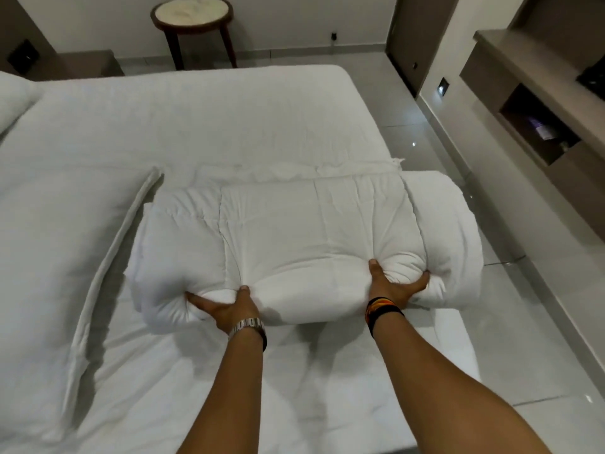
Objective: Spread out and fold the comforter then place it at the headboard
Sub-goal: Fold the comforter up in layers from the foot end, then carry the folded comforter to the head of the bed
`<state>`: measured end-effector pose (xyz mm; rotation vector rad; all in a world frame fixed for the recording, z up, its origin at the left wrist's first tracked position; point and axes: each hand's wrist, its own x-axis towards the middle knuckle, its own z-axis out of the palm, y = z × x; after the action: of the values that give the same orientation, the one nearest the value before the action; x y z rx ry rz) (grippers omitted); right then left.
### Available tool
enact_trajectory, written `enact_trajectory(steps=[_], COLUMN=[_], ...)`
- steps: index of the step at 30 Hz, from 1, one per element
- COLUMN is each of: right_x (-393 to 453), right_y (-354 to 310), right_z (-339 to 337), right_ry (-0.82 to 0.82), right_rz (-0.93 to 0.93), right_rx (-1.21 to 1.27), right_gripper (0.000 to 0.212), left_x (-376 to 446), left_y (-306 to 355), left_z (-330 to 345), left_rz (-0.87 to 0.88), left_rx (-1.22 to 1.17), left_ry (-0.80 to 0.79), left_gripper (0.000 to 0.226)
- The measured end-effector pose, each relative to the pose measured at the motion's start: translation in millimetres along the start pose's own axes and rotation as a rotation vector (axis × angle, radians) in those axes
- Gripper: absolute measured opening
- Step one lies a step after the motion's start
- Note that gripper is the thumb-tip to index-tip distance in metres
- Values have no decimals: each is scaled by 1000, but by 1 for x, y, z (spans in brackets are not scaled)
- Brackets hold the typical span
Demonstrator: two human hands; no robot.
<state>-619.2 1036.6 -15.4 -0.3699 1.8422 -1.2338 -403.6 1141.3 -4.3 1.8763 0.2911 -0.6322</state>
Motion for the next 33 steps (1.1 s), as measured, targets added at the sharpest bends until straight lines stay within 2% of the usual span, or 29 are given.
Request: enact_trajectory(steps=[4,7,10,13,15,17,19,22,24,28,33], right_x=[-46,-81,-104,-107,-99,-85,-68,-28,-2,50,115], right_y=[-8,-15,-44,-84,-105,-110,-103,-83,-73,-40,8], right_z=[-81,-144,-176,-177,-168,-156,-142,-109,-88,-40,34], right_ry=[-3,-32,-80,-222,-375,-455,-505,-483,-447,-498,-532], right_rz=[24,-28,-119,-152,-256,-516,-789,-1196,-1399,-1422,-1267], right_rx=[-70,-39,-20,-97,-285,-708,-1106,-1546,-1636,-1657,-1658], right_gripper=[123,120,113,106,96,84,80,89,102,105,99], left_x=[-62,-101,-131,-148,-147,-137,-120,-73,-42,15,91], left_y=[-15,-27,-9,26,42,40,29,0,-17,-41,-50], left_z=[-70,-127,-156,-161,-152,-132,-110,-74,-54,-4,87], left_rz=[22,161,316,350,409,609,782,900,1040,1253,1283], left_rx=[-25,-82,-76,-23,238,644,887,1119,1167,1141,1139], left_ry=[-12,-42,-22,-83,-107,-60,-90,-214,-158,-53,-66], left_gripper=[121,116,107,98,85,73,70,80,87,87,87])
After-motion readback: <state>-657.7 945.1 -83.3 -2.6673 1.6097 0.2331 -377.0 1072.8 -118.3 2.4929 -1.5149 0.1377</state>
